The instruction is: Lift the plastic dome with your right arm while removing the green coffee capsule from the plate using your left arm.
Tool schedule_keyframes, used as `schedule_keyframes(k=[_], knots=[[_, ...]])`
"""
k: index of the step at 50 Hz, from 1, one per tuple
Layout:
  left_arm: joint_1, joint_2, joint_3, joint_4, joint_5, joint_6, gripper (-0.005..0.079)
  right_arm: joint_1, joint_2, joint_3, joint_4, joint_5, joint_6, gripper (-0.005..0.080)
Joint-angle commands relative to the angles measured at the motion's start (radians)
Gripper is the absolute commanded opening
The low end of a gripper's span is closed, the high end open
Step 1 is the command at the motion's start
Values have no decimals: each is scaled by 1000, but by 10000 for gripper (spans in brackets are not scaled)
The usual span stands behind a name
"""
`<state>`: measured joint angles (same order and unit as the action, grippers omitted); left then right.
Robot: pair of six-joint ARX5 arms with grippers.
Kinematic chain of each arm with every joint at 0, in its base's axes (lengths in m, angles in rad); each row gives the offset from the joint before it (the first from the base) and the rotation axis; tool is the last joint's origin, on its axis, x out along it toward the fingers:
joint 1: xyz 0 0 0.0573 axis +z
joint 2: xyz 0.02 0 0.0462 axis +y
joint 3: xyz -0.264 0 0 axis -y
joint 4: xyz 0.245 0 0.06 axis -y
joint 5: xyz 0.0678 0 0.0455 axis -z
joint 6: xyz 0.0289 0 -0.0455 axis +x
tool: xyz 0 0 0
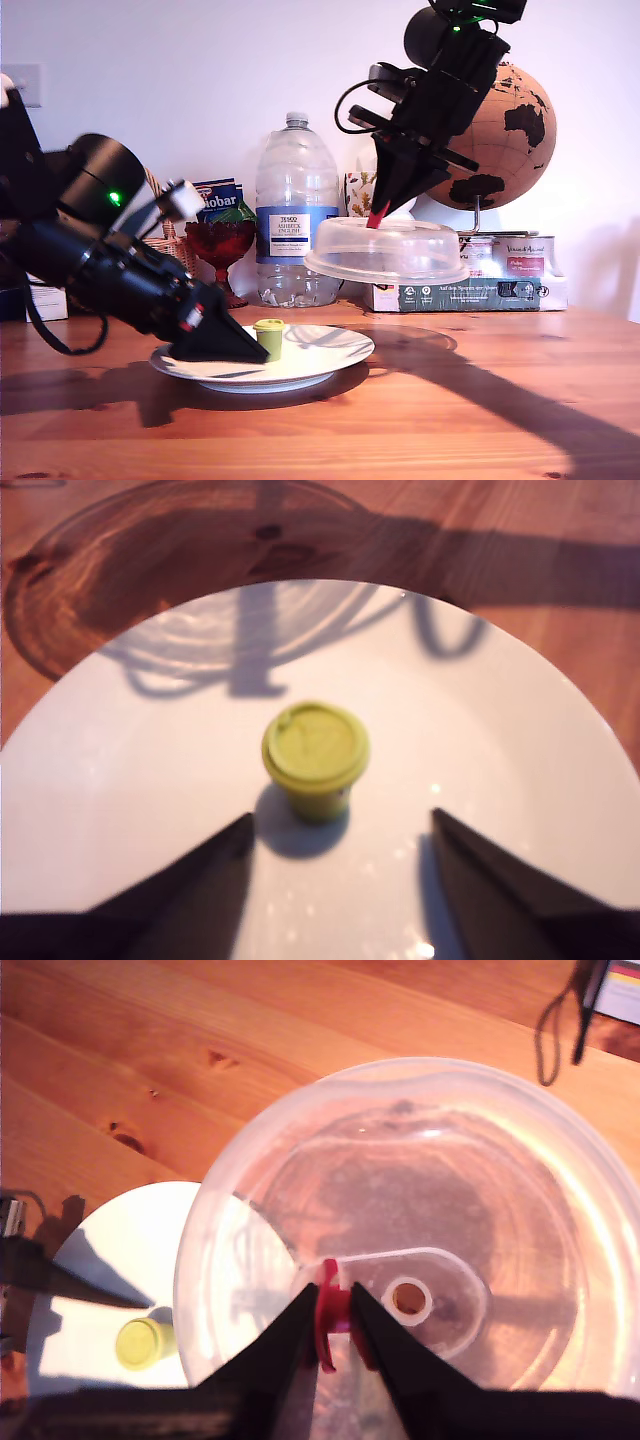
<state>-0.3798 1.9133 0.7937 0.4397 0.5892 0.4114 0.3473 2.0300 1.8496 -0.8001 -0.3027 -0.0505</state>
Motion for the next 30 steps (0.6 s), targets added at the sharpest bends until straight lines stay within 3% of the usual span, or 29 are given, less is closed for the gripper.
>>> schedule_keyframes(k=[1,30], knots=[[-3,26,-4,41,-7,5,640,3,-32,12,5,-2,-4,-13],[-16,72,9,146,-2,-22,639,3,-32,12,3,-1,-10,-13]])
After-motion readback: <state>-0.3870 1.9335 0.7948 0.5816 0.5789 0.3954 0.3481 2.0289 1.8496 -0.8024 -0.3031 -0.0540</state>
